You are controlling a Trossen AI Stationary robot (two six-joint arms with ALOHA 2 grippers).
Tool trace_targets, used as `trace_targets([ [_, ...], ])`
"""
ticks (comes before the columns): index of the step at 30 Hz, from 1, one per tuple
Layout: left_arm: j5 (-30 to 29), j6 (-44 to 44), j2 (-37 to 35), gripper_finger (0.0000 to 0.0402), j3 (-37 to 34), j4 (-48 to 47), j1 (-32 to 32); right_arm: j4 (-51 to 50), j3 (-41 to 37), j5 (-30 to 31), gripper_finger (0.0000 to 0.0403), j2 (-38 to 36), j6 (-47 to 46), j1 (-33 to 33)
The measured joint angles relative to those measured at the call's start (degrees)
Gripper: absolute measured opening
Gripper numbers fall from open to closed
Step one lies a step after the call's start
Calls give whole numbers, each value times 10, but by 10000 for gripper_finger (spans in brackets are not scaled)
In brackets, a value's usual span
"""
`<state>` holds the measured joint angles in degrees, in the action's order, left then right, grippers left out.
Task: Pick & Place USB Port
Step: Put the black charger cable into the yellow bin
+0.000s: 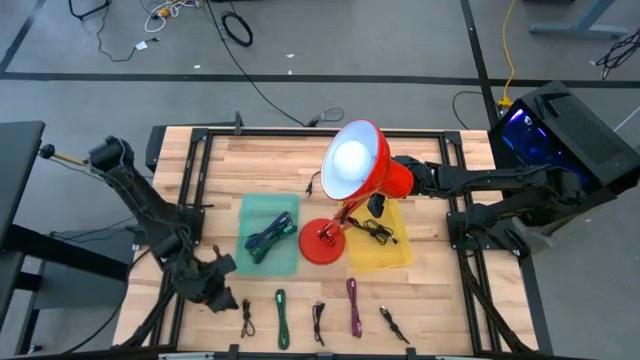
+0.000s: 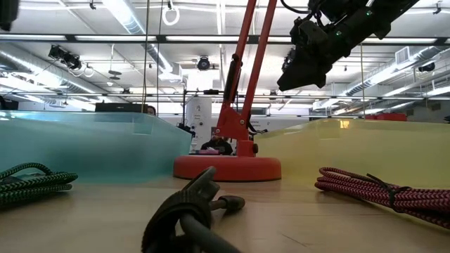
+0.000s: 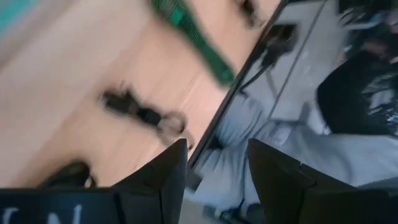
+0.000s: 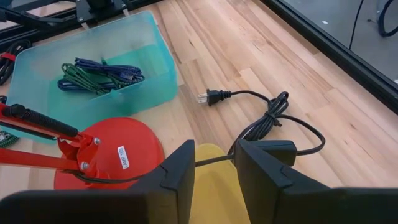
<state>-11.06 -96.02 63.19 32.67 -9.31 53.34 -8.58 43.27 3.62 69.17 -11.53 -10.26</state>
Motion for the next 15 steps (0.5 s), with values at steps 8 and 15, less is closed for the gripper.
trace_targets([
  [8, 111, -17, 68, 173, 46, -55, 9, 0, 0, 0, 119, 0, -5, 0],
  [15, 154, 133, 110, 173, 107, -210, 9, 0, 0, 21, 119, 0, -15, 0],
])
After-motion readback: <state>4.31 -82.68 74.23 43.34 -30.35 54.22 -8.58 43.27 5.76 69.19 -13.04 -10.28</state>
